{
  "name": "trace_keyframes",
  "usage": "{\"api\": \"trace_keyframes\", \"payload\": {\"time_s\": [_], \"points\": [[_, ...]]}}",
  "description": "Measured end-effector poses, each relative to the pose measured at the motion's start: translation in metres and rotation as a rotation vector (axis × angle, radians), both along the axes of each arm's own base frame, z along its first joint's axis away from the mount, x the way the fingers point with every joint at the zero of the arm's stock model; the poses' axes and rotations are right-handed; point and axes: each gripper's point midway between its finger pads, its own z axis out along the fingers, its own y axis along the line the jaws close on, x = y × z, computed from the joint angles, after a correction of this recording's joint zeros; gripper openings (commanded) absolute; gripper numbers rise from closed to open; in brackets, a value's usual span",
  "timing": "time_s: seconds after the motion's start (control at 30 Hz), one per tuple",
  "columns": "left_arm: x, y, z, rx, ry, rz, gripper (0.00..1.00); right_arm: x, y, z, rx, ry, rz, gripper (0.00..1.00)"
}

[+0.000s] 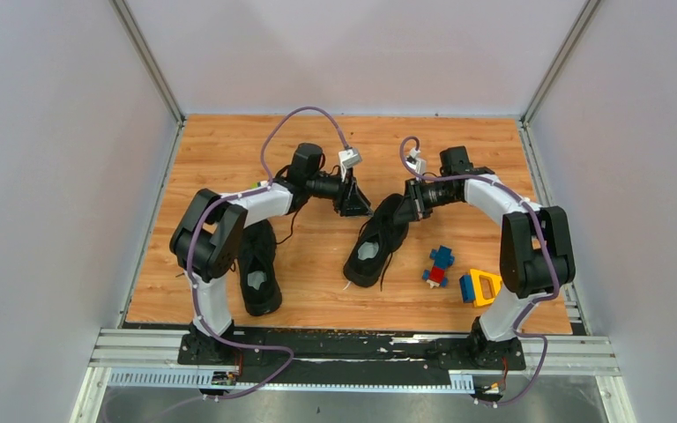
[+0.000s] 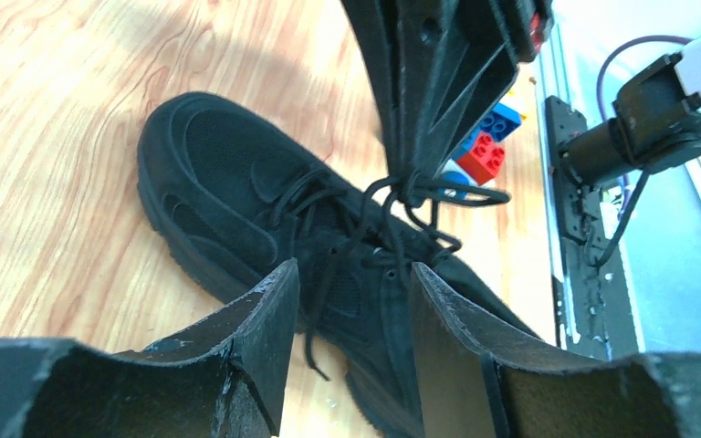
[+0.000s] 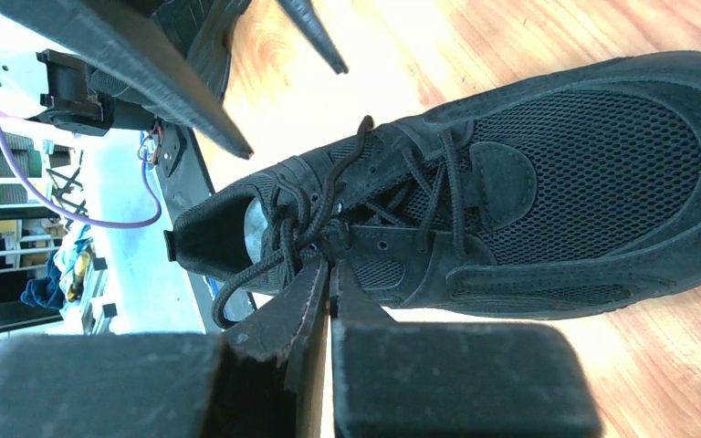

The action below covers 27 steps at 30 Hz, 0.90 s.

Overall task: Tie the shoes
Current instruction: Cross the shoelace with the shoelace.

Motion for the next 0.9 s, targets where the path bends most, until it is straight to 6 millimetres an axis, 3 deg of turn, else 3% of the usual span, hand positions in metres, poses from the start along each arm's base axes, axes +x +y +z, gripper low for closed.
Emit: {"api": "trace_keyframes", "payload": {"time_s": [0.3,0.43,0.57,0.7,0.9], "points": [[-0.008,-0.008,0.027,0.008,0.06,0.022,0.53,0.002,-0.001,0.001,-0.016,-0.001,-0.017,0.0],[-0.025,-0.015,0.029,0.047,0.092,0.024,0.52,0.004,-0.001,0.004,-0.015,0.007,-0.026,0.0],[-0.044,-0.035,0.031,0.147,0.128,0.063,0.52,0.006,0.0,0.006,-0.014,0.005,-0.03,0.0],[-0.045,-0.047,0.038,0.263,0.128,0.164,0.53,0.007,0.0,0.008,-0.013,0.007,-0.034,0.0],[-0.029,-0.036,0.053,0.356,0.125,0.296,0.55,0.007,0.0,0.008,-0.014,0.012,-0.036,0.0]]}}
